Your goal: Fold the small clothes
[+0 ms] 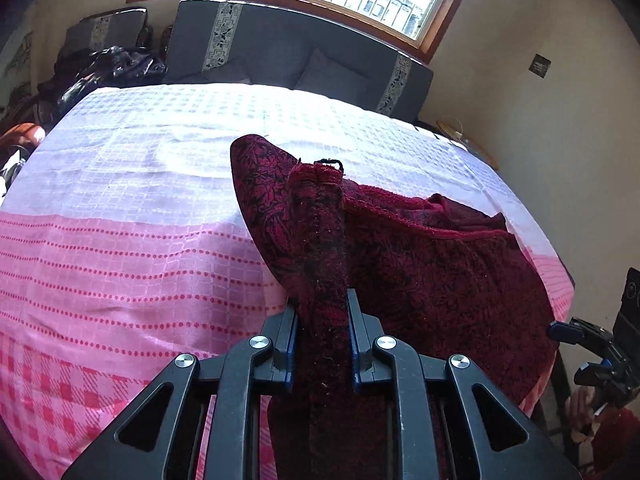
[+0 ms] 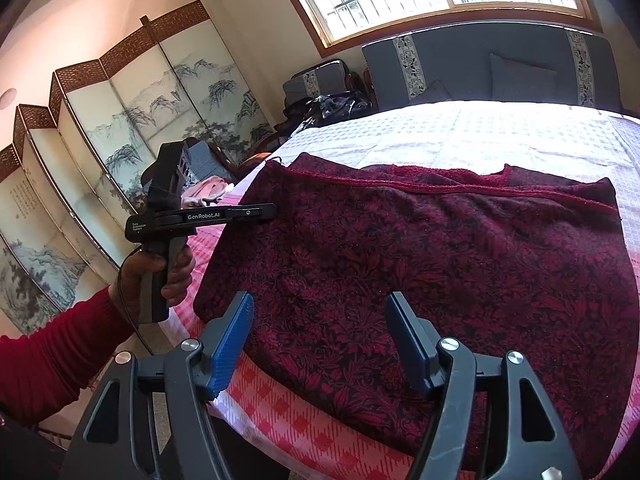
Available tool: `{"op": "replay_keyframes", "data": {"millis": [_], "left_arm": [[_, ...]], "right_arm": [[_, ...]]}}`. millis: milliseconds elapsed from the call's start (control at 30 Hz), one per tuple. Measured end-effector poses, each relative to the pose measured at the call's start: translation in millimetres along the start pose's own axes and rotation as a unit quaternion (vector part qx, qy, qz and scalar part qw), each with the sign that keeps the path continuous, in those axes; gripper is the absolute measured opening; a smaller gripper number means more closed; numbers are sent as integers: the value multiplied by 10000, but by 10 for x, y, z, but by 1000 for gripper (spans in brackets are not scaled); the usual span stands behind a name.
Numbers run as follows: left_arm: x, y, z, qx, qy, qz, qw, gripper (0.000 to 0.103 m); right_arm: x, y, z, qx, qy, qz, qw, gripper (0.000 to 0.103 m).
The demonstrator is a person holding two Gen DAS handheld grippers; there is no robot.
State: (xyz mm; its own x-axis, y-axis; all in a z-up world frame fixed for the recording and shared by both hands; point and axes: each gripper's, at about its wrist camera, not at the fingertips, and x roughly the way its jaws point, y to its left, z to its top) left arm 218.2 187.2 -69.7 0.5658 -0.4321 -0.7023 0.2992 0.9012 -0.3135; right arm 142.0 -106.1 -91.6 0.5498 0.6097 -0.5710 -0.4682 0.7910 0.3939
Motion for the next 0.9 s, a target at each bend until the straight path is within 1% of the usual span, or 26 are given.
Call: {"op": "replay_keyframes", "data": {"millis": [133, 267, 333, 600, 733, 800, 833, 900], "left_arm": [[-99, -281, -1, 390, -101, 489, 9980, 20], [-98, -536, 12, 852, -115, 944, 9918, 20], [-94, -616, 23, 990, -104, 1087, 9891, 20], [-46, -841, 38, 1252, -94, 1445, 9815, 20], [-38, -881, 32, 1305, -66, 1521, 9797, 20], [-34, -882, 34, 1322, -37, 1541, 9792, 20], [-29, -884, 38, 1325, -28, 1545, 9791, 20], [-28, -891, 35, 1325, -24, 1547, 9790, 20]], "right_arm": [[20, -19, 49, 55, -43, 129, 9999, 66], [25, -81, 30, 218, -61, 255, 9994, 66], [21, -111, 3, 250, -54, 252, 9994, 66], [-22, -244, -59, 420, -65, 248, 9988, 67], [-20, -322, -79, 525, -99, 353, 9979, 68], [1, -344, -60, 547, -139, 476, 9973, 68], [20, -347, -33, 541, -159, 547, 9969, 65], [103, -348, 49, 468, -121, 565, 9972, 55]]}}
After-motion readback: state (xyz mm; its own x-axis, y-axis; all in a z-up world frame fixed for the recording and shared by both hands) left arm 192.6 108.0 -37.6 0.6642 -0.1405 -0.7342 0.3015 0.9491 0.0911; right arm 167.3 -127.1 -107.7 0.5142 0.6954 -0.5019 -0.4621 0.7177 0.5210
